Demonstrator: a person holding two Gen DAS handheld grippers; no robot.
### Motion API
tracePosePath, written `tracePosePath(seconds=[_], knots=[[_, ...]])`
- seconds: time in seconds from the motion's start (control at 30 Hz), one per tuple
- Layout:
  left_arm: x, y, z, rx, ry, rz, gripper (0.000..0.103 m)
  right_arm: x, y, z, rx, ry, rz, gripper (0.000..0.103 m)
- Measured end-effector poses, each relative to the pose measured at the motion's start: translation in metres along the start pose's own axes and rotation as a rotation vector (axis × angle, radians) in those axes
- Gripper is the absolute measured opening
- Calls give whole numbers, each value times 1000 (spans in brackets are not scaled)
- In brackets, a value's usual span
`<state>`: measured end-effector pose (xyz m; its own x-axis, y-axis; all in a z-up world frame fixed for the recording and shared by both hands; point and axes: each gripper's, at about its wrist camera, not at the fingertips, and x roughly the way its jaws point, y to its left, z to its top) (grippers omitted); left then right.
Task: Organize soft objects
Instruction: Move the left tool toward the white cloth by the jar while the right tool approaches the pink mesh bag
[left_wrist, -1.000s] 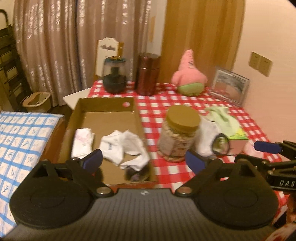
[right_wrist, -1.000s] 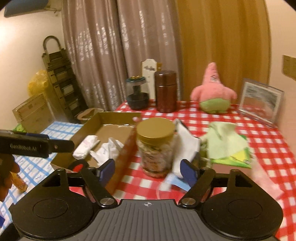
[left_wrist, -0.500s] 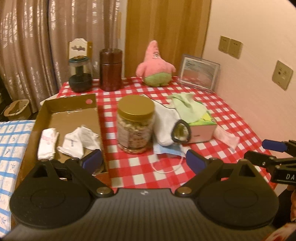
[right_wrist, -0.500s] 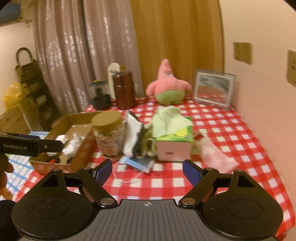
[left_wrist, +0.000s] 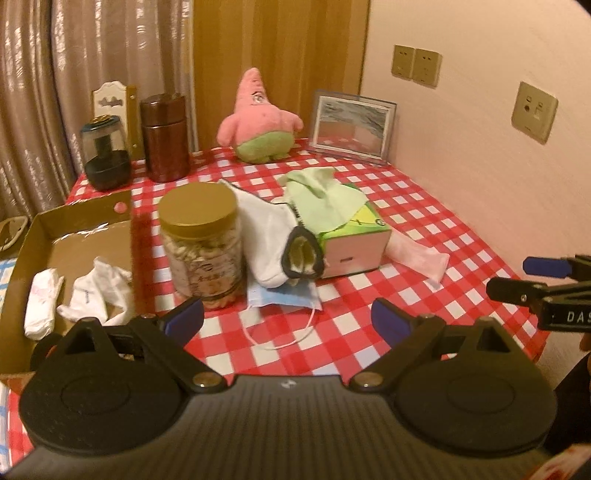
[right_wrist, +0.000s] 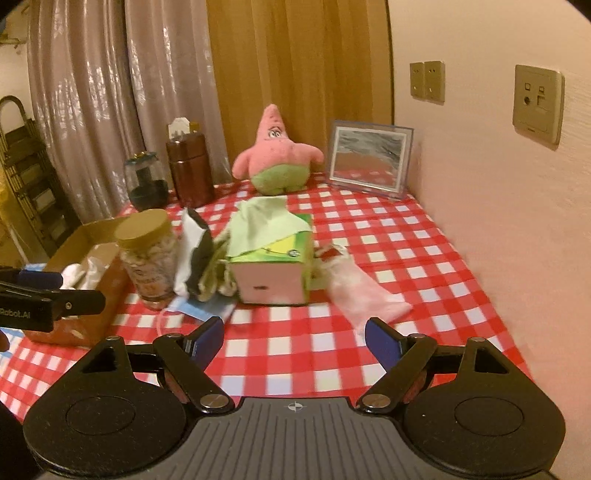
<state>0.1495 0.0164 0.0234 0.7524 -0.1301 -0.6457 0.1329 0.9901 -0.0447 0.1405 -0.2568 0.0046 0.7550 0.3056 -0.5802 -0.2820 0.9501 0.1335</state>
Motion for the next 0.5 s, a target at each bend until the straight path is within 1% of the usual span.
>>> tracePosePath(seconds=[0.23,0.33,0.43,0.5], knots=[[35,-11,5,39,-17,12,94,24,-28,9,-32,11,-22,83],[54,-14,6,60,-20,16,90,41,-37,12,-63,27,-29,83],[73,-13,8,64,-24,14,88,60,-46,12,-77,43,-32,83],[85,-13,9,63,-25,16,85,72,-50,13,-79,51,-34,83]])
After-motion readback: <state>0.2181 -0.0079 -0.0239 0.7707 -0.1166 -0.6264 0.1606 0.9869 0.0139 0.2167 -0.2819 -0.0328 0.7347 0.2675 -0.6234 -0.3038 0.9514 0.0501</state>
